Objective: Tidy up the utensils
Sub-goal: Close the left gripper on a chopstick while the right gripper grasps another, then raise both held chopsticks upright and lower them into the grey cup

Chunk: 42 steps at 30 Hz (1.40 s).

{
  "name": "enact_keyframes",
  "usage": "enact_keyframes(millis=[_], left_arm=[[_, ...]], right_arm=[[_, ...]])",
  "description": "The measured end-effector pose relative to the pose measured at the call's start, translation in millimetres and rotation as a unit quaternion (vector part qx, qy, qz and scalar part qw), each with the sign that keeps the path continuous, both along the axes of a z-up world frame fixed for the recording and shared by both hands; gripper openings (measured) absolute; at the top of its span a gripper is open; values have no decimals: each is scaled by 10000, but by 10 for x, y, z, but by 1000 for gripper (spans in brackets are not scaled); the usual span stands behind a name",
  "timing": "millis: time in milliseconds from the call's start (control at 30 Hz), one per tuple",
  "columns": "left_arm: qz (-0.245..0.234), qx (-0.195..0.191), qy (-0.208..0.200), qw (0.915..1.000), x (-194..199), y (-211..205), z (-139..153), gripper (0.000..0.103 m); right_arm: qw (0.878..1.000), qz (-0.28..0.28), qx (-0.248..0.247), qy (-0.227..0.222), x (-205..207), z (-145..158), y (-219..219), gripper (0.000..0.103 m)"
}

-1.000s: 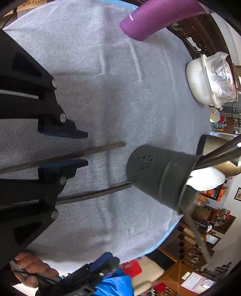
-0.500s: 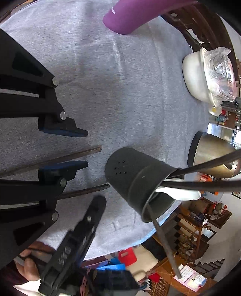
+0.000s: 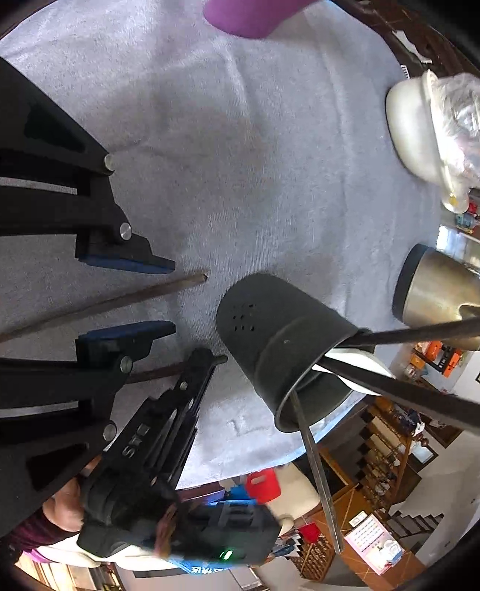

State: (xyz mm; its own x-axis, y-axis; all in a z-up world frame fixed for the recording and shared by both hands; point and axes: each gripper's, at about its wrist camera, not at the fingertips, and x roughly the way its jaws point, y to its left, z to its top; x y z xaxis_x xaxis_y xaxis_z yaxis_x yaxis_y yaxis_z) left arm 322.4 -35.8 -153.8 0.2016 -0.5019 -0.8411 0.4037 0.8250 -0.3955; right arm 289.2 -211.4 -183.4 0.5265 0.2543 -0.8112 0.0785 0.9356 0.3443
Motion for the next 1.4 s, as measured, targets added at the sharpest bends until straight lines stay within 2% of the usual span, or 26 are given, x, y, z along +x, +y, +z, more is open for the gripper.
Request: enact_keyframes(millis=[133, 367, 400, 467, 600, 867, 1200, 1400], left_arm=[[-2, 86, 129, 9999, 35, -105, -19, 26], [168, 337, 281, 9989, 46, -270, -175, 25], [202, 365, 281, 9987, 53, -317, -197, 23], [236, 412, 237, 9986, 6, -310, -202, 9], [268, 395, 84, 9988, -62, -322, -169, 9], [303, 109, -682, 9971, -412, -208, 361, 7], [290, -284, -1560, 9869, -805, -56, 1112, 5], [247, -457, -1933, 9798, -904, -46, 1354, 5]], right_arm=[[9994, -32, 306, -178, -144, 104, -144, 7], [9934, -104, 739, -870, -437, 429, -333, 6], [9915, -97, 815, -1005, -486, 482, -353, 6], [9889, -99, 875, -1198, -551, 561, -362, 6], [9826, -115, 1034, -1539, -682, 689, -391, 6], [9715, -247, 1190, -2034, -877, 879, -464, 6], [9578, -266, 1071, -2654, -1061, 1250, -430, 6], [9508, -261, 980, -2927, -1130, 1433, -417, 6]])
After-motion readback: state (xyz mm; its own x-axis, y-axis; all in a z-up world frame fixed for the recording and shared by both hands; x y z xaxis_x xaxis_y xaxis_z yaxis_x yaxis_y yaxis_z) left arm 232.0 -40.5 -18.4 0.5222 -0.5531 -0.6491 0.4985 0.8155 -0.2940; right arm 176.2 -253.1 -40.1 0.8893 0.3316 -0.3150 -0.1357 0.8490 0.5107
